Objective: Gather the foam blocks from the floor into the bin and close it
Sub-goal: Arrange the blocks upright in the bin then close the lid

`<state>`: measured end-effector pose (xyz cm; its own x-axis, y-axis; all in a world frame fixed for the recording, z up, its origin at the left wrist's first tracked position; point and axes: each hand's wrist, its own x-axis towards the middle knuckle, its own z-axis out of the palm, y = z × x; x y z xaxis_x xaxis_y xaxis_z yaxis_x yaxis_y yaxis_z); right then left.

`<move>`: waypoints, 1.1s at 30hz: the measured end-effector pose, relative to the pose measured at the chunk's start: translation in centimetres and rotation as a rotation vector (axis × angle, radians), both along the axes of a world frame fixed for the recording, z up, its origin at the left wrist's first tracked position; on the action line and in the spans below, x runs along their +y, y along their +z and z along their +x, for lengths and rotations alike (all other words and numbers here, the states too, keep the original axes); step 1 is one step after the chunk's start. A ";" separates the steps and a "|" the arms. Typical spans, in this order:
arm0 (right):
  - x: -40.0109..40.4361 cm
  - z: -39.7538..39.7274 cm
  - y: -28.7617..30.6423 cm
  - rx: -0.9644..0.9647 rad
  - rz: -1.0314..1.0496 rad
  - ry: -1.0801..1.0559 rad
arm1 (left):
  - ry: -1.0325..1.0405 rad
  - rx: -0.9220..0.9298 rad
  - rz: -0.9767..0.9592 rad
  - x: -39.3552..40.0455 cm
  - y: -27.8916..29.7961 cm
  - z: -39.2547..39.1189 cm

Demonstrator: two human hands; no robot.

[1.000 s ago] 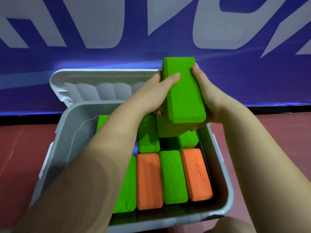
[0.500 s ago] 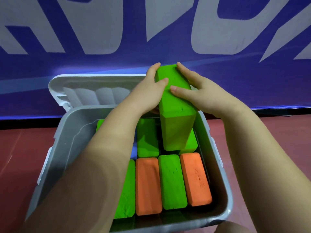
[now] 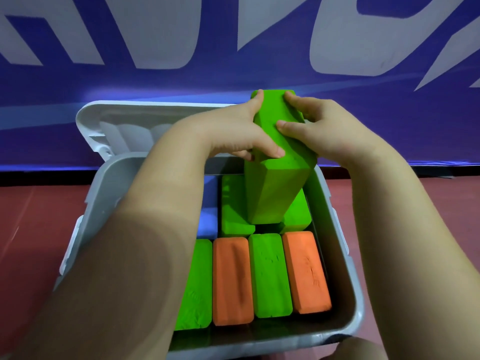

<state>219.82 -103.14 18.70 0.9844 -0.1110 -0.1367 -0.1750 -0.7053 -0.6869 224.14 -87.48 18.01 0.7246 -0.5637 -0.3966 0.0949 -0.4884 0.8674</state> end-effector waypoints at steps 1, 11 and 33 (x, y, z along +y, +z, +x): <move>-0.1 0.0 0.2 -0.005 -0.004 -0.001 | 0.009 -0.004 -0.024 0.0 -0.1 0.0; -0.5 0.8 1.2 0.022 -0.123 0.017 | 0.035 0.064 -0.075 -0.4 0.1 0.7; -2.0 -1.6 -1.2 0.072 -0.056 0.025 | 0.006 0.053 0.005 -1.9 -2.1 -2.0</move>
